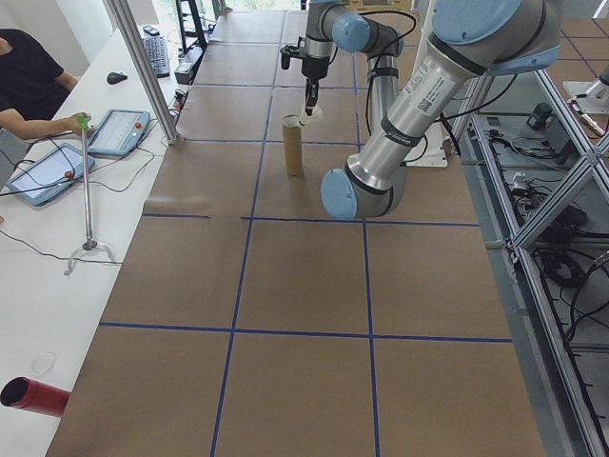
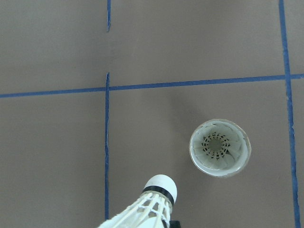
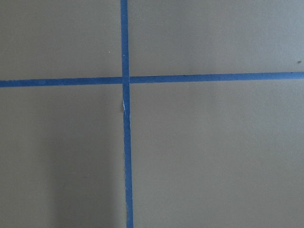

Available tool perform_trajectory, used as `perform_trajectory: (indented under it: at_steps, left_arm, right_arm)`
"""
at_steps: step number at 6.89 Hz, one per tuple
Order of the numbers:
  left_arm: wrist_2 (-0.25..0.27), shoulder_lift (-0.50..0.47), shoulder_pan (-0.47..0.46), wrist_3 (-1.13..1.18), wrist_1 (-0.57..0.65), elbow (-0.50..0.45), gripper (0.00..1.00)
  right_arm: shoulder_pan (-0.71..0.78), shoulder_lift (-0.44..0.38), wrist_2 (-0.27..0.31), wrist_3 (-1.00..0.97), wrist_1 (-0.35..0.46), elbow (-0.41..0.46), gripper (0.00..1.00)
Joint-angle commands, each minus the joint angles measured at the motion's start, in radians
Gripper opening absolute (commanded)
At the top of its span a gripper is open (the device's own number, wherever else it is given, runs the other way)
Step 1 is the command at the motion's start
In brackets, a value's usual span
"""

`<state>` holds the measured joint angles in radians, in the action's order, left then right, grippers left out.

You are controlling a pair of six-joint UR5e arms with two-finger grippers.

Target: Collect badminton balls into bucket

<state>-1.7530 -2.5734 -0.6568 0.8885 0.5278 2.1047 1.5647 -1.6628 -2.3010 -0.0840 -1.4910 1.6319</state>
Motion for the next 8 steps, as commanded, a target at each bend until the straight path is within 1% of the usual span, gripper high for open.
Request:
perform_trajectory:
  at_steps: [1, 2, 3, 4, 5, 8]
  left_arm:
    - [0.032, -0.078, 0.009, -0.209, -0.025, -0.11, 0.0]
    - [0.032, -0.191, 0.012, -0.289, -0.025, -0.305, 0.0]
    - [0.04, -0.206, 0.012, -0.393, -0.022, -0.355, 0.0]
    - [0.079, -0.202, 0.012, -0.518, -0.016, -0.382, 0.0]
    - [0.087, -0.202, 0.012, -0.639, -0.015, -0.406, 0.0]
    - [0.084, -0.145, 0.019, -0.671, -0.006, -0.399, 0.0]
  right_arm:
    - [0.0, 0.0, 0.0, 0.0, 0.0, 0.0, 1.0]
    - [0.0, 0.0, 0.0, 0.001, 0.0, 0.0, 1.0]
    - [0.0, 0.0, 0.0, 0.0, 0.0, -0.001, 1.0]
    - [0.0, 0.0, 0.0, 0.001, 0.0, 0.0, 1.0]
    - [0.0, 0.0, 0.0, 0.001, 0.0, 0.0, 1.0]
    - [0.0, 0.0, 0.0, 0.001, 0.0, 0.0, 1.0]
